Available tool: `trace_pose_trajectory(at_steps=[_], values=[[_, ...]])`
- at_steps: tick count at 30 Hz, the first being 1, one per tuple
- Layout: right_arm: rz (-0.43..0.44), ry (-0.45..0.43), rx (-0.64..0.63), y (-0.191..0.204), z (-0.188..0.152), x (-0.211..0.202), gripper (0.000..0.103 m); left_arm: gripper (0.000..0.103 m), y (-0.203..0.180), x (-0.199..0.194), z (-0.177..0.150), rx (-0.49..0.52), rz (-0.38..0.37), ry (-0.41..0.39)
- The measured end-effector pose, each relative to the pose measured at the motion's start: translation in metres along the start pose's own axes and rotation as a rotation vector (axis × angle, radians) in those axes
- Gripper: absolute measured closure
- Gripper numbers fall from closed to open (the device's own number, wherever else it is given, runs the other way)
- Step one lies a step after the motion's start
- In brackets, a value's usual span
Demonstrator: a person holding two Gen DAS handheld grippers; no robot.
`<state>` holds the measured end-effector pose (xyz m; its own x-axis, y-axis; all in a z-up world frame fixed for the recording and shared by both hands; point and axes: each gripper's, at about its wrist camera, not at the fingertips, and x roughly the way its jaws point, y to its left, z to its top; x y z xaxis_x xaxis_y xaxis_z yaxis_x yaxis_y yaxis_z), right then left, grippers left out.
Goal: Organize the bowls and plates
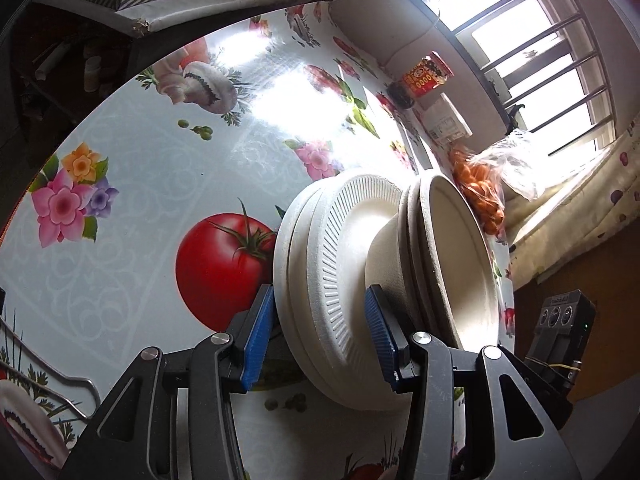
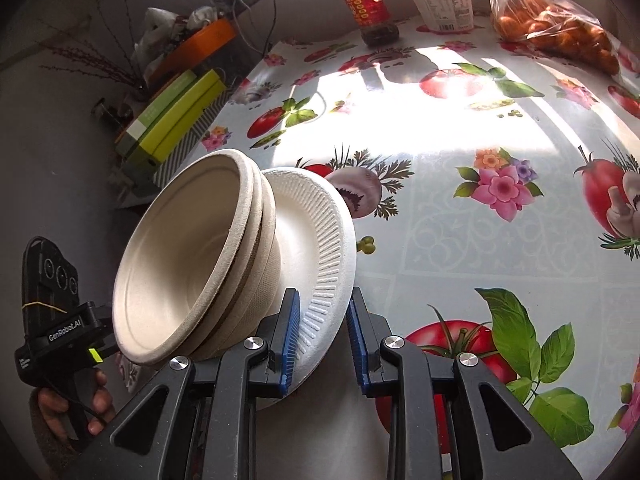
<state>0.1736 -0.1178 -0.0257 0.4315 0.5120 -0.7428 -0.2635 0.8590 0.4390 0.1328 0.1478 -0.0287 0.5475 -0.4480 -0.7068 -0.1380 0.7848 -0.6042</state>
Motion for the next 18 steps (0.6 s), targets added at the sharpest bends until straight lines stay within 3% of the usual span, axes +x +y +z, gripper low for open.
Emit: trace_pose_trajectory(at_steps=[18], values=[[-0.095, -0.077, 0.082, -0.046, 0.009, -0.030, 0.079, 0.056, -0.051, 0.044, 0.008, 0.103, -0.041, 0.076]])
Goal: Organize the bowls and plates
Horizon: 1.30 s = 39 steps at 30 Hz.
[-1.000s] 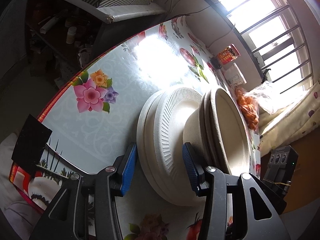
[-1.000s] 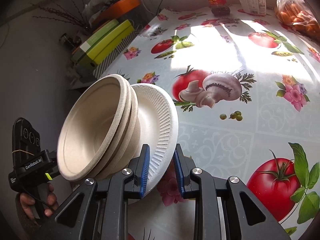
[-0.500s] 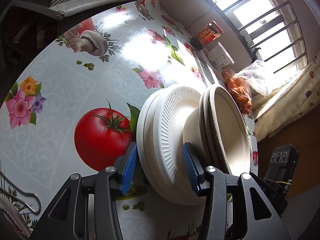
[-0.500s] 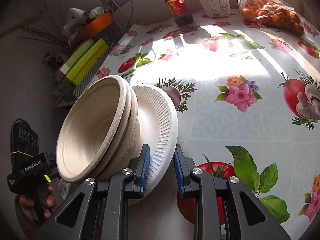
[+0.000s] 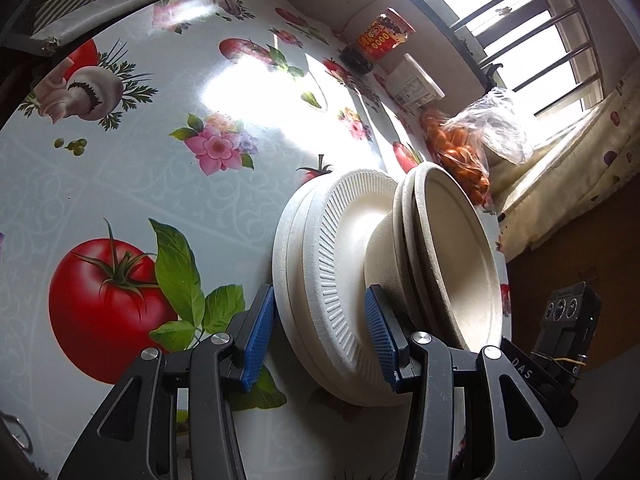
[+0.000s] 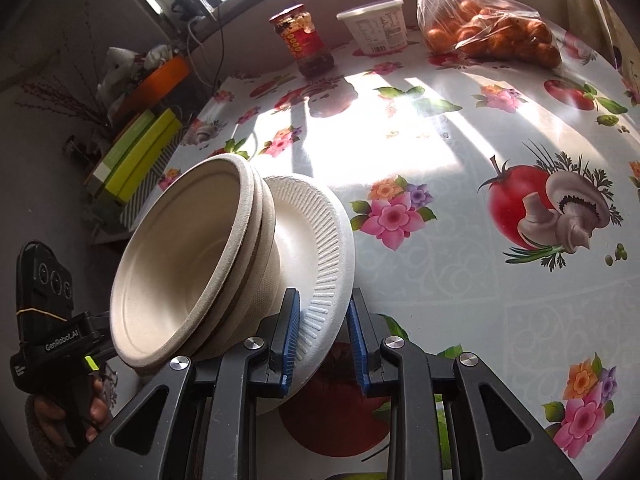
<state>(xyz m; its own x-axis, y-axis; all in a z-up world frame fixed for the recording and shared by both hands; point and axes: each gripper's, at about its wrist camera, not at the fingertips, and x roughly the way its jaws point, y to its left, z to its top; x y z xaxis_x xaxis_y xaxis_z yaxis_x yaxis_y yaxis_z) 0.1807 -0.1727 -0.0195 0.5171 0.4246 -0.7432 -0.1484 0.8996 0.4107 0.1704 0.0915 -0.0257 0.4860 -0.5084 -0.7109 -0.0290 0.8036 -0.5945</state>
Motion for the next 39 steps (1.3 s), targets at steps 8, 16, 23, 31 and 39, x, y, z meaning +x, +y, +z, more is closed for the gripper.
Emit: trace_pose_trajectory(at_steps=[8, 16, 23, 31, 39], values=[[-0.010, -0.009, -0.009, 0.001, -0.002, -0.001, 0.077, 0.056, -0.002, -0.004, -0.004, 0.036, 0.036, -0.005], [-0.021, -0.036, -0.017, 0.004, -0.005, -0.009, 0.057, 0.056, 0.002, -0.017, -0.010, 0.065, 0.086, -0.031], [-0.048, -0.061, -0.033, 0.006, -0.012, -0.021, 0.054, 0.056, -0.002, -0.033, -0.020, 0.103, 0.148, -0.072], [-0.090, -0.091, -0.100, 0.020, -0.033, -0.040, 0.051, 0.056, -0.023, -0.047, -0.043, 0.225, 0.284, -0.122], [-0.148, -0.121, -0.198, 0.039, -0.063, -0.053, 0.044, 0.056, -0.037, -0.046, -0.072, 0.293, 0.344, -0.145]])
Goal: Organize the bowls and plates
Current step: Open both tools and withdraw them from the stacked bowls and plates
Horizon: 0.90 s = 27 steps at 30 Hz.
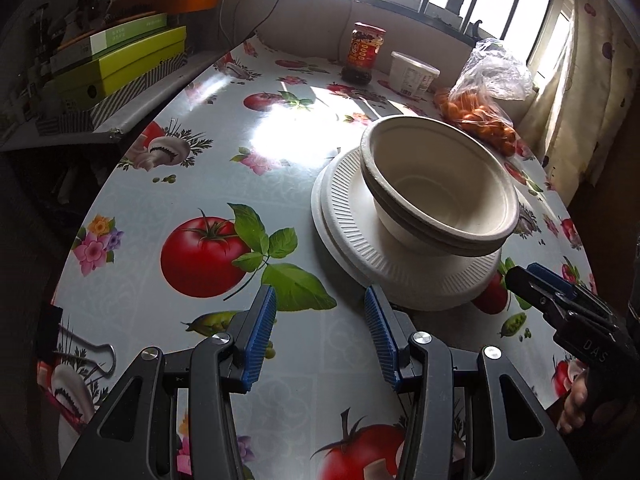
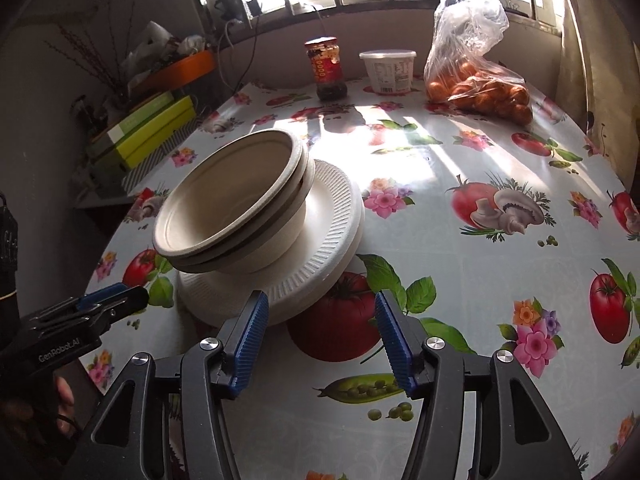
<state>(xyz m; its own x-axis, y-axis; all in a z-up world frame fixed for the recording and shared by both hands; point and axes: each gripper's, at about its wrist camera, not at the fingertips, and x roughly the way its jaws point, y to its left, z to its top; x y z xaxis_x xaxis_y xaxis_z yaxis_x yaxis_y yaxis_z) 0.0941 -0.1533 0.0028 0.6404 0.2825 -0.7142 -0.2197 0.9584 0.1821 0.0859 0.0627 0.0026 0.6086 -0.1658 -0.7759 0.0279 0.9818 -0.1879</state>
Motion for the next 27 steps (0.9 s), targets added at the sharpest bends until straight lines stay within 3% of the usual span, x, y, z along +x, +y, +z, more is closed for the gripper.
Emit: trace_pose_trajectory(at_steps=[3, 13, 27], values=[[-0.005, 0.004, -0.012, 0.005, -0.009, -0.003, 0.043, 0.056, -0.009, -0.002, -0.010, 0.038, 0.044, -0.017], [-0.053, 0.049, -0.051, 0.016, -0.038, 0.004, 0.033, 0.056, -0.026, 0.003, -0.034, 0.096, 0.075, -0.011], [-0.106, 0.050, -0.072, 0.020, -0.044, 0.008, 0.026, 0.056, -0.038, 0.011, -0.040, 0.135, 0.118, -0.001]])
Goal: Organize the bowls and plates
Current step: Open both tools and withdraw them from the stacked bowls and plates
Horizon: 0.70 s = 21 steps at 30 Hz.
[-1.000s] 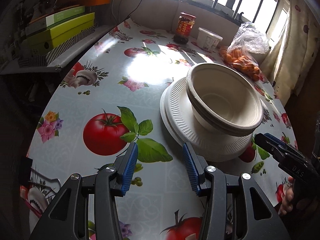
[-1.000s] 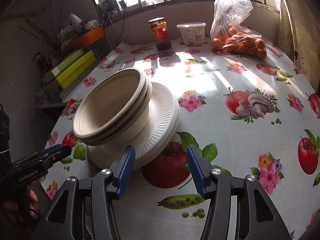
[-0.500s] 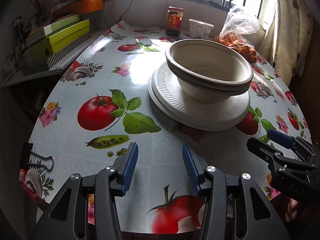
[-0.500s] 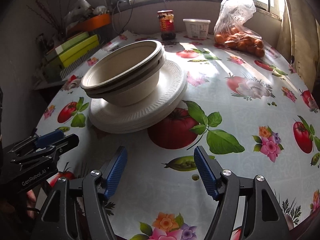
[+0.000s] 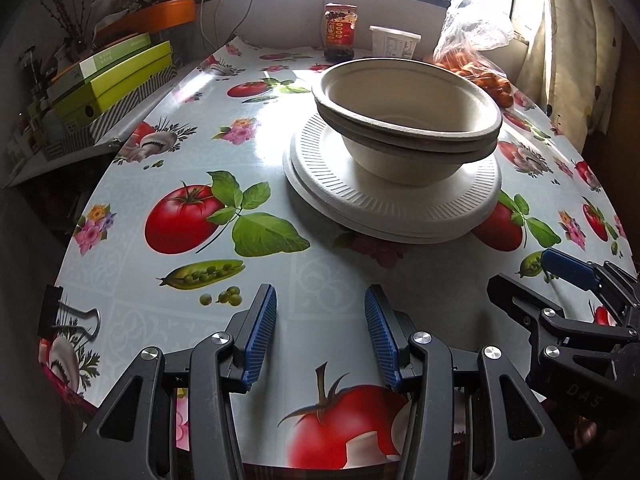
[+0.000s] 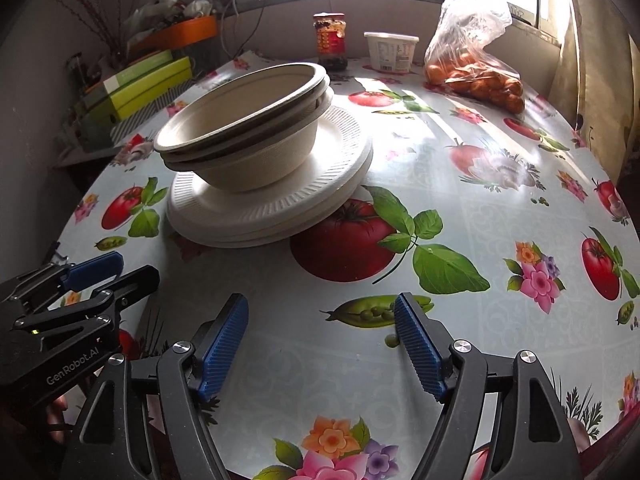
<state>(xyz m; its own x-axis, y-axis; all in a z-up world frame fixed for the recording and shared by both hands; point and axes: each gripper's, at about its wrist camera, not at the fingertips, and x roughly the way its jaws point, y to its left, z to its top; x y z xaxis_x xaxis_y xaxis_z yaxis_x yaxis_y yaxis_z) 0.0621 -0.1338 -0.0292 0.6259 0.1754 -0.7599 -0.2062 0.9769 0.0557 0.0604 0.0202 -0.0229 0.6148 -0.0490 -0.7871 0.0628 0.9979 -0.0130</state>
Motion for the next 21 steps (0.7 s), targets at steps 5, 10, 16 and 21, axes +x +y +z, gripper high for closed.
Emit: trace_pose_trajectory(at_steps=[5, 10, 16, 21], values=[[-0.002, -0.002, 0.000, 0.0002, -0.0003, 0.0003, 0.024, 0.049, -0.0026, 0.0011, 0.0004, 0.009, -0.003, 0.000], [-0.007, -0.005, -0.001, -0.0004, -0.0002, 0.0011, 0.023, 0.044, -0.0047, 0.0019, 0.0004, 0.011, -0.004, 0.001], [-0.009, -0.006, 0.003, -0.0004, -0.0003, 0.0009, 0.023, 0.041, -0.0042, 0.0028, 0.0008, 0.001, 0.003, 0.005], [-0.014, -0.007, 0.003, -0.0007, -0.0007, 0.0008, 0.023, 0.038, -0.0026, 0.0033, 0.0006, -0.009, 0.007, 0.006]])
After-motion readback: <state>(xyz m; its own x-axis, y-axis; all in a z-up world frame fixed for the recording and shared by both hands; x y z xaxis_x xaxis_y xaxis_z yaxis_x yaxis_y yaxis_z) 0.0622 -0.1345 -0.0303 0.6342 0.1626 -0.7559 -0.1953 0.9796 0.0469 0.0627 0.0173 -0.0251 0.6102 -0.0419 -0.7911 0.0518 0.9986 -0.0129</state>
